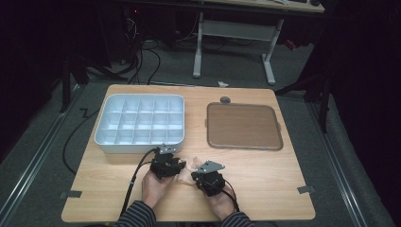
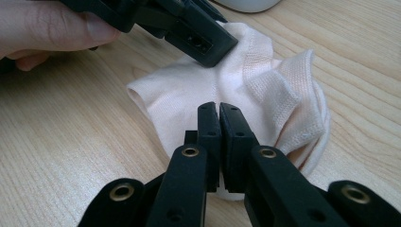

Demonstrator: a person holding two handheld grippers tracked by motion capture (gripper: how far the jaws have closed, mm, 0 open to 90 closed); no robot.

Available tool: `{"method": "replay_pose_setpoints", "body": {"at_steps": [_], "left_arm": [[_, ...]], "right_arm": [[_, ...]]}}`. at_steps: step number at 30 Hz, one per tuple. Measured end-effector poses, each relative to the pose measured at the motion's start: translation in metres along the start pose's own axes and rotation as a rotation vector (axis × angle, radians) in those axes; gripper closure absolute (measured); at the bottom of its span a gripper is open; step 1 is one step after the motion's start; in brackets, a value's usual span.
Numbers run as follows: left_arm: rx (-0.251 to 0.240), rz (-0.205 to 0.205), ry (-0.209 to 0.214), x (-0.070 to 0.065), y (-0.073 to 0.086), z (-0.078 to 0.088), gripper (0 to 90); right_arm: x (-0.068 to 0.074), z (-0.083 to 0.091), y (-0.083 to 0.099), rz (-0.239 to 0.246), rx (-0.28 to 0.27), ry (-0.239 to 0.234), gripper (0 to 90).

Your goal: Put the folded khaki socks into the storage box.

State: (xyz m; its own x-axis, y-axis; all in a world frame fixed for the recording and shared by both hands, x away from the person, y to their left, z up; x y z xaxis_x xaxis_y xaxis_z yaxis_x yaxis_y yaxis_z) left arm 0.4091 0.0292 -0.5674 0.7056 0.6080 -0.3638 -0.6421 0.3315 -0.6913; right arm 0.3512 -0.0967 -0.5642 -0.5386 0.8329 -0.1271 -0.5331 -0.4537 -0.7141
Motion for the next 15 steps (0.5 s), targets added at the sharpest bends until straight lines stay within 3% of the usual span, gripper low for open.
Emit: {"method": "replay_pose_setpoints", "body": {"at_steps": [7, 15], "left_arm": [[0.016, -0.004, 0.027, -0.0019, -0.0004, -0.0007, 81.0], [0.028, -0.009, 0.062, -0.001, 0.0001, 0.0058, 84.3]], "right_arm": [[0.0002, 0.0, 0.0001, 0.003, -0.001, 0.001, 87.9], [0.0015, 0.0004, 0.0004, 0.003, -0.006, -0.004, 88.0]]}}
Point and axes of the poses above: each handheld gripper's, and its own axes: z roughly backward along the jaws, y roughly out of its underside, x roughly to its left, the point moved 6 cm from there along -z, roughly forward along the jaws, and after that the axes turned 11 degrees about y, right-handed, at the moved point
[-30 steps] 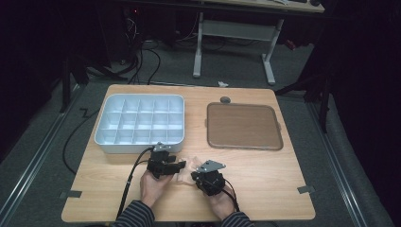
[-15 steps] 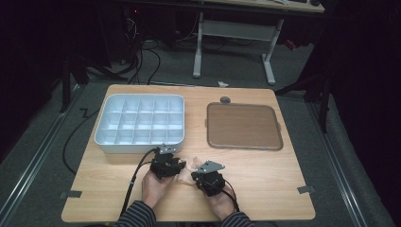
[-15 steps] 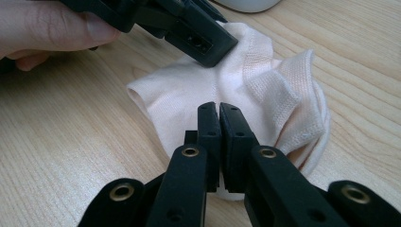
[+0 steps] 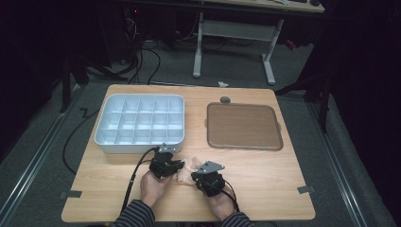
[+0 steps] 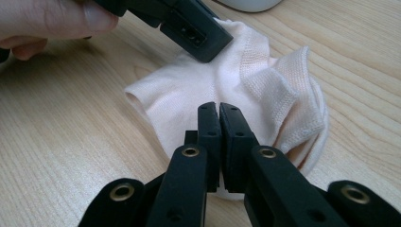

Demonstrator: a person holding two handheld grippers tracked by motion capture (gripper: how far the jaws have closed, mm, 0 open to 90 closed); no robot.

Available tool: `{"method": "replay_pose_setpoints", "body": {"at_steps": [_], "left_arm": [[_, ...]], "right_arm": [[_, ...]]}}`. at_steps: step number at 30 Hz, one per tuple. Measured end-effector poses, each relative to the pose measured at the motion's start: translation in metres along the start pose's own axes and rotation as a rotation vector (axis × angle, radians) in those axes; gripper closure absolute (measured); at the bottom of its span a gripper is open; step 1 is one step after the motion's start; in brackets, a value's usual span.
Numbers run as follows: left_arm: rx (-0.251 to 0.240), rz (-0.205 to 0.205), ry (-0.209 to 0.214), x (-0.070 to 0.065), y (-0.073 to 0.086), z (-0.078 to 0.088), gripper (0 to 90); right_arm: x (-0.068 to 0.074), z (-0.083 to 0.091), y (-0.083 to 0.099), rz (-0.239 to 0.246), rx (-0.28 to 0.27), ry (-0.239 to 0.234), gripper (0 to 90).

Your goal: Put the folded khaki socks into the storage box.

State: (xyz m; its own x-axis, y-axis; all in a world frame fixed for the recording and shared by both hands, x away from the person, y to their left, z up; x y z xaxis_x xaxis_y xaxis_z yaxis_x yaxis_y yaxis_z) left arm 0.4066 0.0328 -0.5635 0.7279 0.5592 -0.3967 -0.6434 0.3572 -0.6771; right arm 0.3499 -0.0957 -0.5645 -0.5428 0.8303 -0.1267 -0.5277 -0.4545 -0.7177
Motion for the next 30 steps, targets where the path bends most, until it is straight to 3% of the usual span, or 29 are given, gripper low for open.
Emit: {"method": "replay_pose_setpoints", "body": {"at_steps": [9, 14, 21, 25, 30], "left_arm": [[-0.023, -0.012, 0.023, -0.005, -0.002, 0.009, 84.5], [-0.057, -0.005, 0.059, -0.009, -0.005, 0.016, 84.5], [-0.061, -0.012, 0.075, -0.012, -0.006, 0.019, 84.6], [-0.033, -0.042, 0.064, -0.012, -0.004, 0.019, 84.8], [-0.018, -0.048, 0.065, -0.012, -0.002, 0.019, 85.0]], "right_arm": [[0.004, 0.001, 0.0, 0.008, 0.011, -0.009, 88.2], [0.006, 0.001, -0.001, 0.016, 0.017, -0.015, 88.4], [0.012, 0.0, -0.004, 0.034, 0.022, -0.03, 87.9], [0.01, 0.003, -0.007, 0.004, 0.015, -0.054, 83.3], [0.001, 0.006, -0.012, -0.035, -0.007, -0.046, 86.3]]}}
Point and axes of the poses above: each handheld gripper's, and its own axes: z roughly backward along the jaws, y roughly out of its underside, x roughly to its left, the point moved 6 cm from there along -z, roughly forward along the jaws, and after that the axes turned 11 degrees about y, right-handed, at the moved point
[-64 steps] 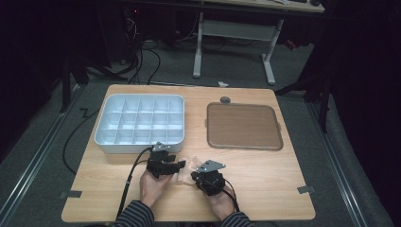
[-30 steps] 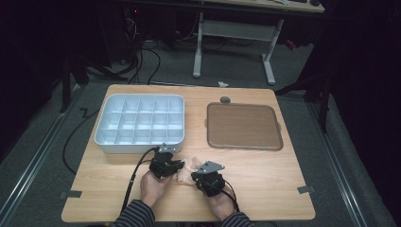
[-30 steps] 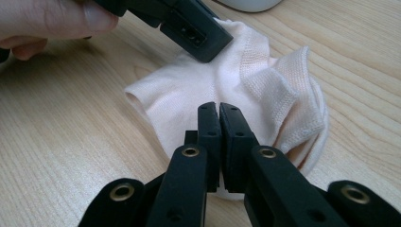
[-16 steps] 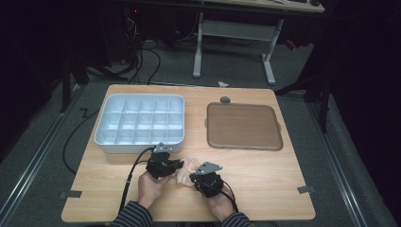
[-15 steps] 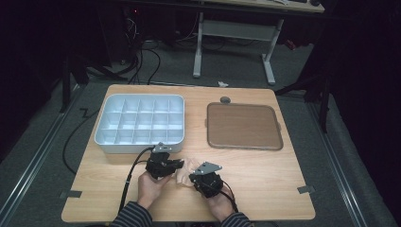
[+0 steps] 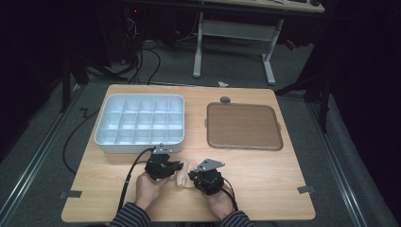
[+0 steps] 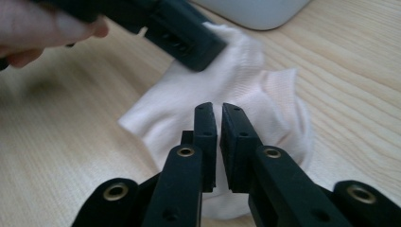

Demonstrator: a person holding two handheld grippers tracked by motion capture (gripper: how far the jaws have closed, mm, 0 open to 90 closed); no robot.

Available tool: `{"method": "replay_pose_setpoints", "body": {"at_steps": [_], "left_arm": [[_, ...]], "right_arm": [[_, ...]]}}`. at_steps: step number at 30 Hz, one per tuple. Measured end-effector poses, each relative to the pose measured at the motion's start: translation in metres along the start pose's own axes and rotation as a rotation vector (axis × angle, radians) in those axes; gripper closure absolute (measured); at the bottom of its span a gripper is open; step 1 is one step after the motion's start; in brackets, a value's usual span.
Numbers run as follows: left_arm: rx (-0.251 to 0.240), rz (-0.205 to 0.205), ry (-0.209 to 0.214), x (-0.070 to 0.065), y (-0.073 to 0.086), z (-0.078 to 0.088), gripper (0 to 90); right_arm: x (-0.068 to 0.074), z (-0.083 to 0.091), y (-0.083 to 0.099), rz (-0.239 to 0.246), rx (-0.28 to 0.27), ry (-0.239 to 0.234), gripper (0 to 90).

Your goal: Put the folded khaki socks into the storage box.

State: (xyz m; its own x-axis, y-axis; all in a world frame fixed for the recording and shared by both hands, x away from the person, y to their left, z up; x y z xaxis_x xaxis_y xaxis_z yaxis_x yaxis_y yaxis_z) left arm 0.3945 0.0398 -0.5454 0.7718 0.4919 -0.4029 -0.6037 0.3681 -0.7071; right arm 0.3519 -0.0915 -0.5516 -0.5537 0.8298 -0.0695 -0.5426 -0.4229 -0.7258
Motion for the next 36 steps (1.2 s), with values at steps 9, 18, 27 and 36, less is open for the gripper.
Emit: {"method": "replay_pose_setpoints", "body": {"at_steps": [9, 18, 27, 36], "left_arm": [[0.0, 0.001, 0.012, -0.001, 0.0, 0.0, 85.0], [-0.008, 0.004, 0.031, -0.003, -0.001, 0.001, 85.0], [-0.031, 0.002, 0.064, -0.007, -0.004, 0.003, 84.9], [-0.05, -0.01, 0.082, -0.01, -0.006, 0.004, 85.1]], "right_arm": [[-0.01, -0.006, -0.01, -0.037, 0.007, 0.029, 89.3], [-0.01, -0.017, -0.007, -0.025, 0.039, 0.036, 89.4], [-0.007, -0.022, -0.006, -0.007, 0.052, 0.031, 90.0], [-0.001, -0.025, -0.008, 0.004, 0.049, 0.018, 90.0]]}}
Point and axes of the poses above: each handheld gripper's, and its own axes: z roughly backward along the jaws, y roughly out of its underside, x roughly to its left, the point moved 6 cm from there along -z, roughly forward along the jaws, and after that the axes turned 11 degrees about y, right-handed, at the moved point
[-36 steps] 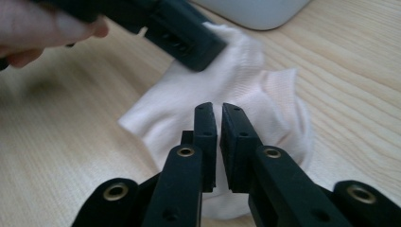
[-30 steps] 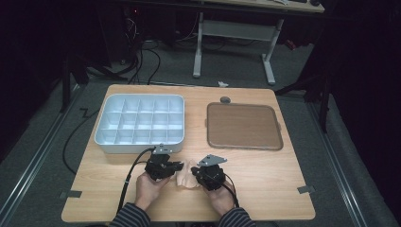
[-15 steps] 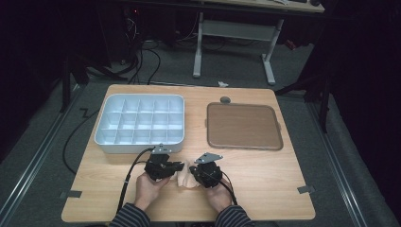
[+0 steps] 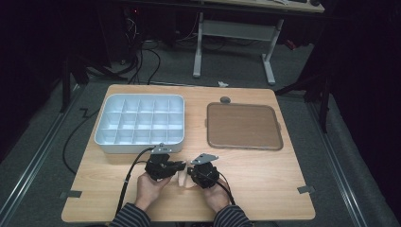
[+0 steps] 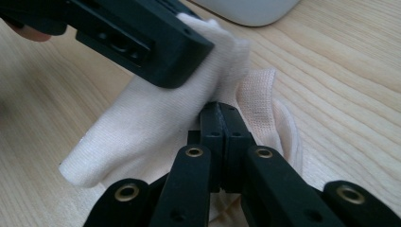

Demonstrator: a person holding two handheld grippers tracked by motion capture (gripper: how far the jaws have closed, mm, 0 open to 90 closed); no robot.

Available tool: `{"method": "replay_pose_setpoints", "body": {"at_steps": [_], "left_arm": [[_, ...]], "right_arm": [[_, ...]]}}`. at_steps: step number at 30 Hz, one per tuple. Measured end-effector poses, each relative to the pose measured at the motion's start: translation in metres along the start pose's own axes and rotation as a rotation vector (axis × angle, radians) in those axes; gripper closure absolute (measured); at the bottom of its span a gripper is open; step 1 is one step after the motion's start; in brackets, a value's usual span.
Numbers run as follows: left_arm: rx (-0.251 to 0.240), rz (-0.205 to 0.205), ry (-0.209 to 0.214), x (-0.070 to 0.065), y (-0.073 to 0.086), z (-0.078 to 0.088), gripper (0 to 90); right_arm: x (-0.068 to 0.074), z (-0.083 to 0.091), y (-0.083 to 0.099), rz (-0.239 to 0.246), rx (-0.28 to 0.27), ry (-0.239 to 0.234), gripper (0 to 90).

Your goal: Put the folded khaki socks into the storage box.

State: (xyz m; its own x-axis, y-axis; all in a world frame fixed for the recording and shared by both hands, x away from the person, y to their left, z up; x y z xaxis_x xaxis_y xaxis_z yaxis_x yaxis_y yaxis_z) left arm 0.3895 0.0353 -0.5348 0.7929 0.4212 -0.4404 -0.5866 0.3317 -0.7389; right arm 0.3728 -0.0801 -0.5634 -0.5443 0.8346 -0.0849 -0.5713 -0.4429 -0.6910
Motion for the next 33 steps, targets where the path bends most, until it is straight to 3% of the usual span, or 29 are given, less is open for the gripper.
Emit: {"method": "replay_pose_setpoints", "body": {"at_steps": [12, 23, 28, 33], "left_arm": [[-0.012, -0.014, -0.005, -0.001, -0.001, 0.002, 85.4], [-0.003, -0.003, -0.033, 0.001, 0.001, 0.004, 85.5], [-0.006, 0.007, -0.027, 0.0, 0.001, 0.004, 85.4], [-0.006, 0.008, -0.031, 0.0, 0.001, 0.004, 85.4]], "right_arm": [[0.012, -0.003, -0.004, 0.005, 0.0, -0.04, 90.0], [0.003, 0.012, -0.007, -0.012, -0.039, -0.01, 82.7], [-0.008, 0.024, -0.008, -0.041, -0.076, 0.013, 79.3], [-0.023, 0.034, -0.004, -0.066, -0.08, 0.054, 76.4]]}}
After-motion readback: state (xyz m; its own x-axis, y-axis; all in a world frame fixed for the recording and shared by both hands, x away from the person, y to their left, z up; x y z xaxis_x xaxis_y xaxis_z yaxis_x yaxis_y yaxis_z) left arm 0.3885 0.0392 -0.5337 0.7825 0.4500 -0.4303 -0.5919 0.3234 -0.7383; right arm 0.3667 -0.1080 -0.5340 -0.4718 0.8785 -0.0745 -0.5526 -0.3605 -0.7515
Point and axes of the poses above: each handheld gripper's, and its own axes: z roughly backward along the jaws, y roughly out of its underside, x roughly to its left, the point moved 6 cm from there along -z, roughly forward along the jaws, and after that the axes turned 11 degrees about y, right-handed, at the moved point
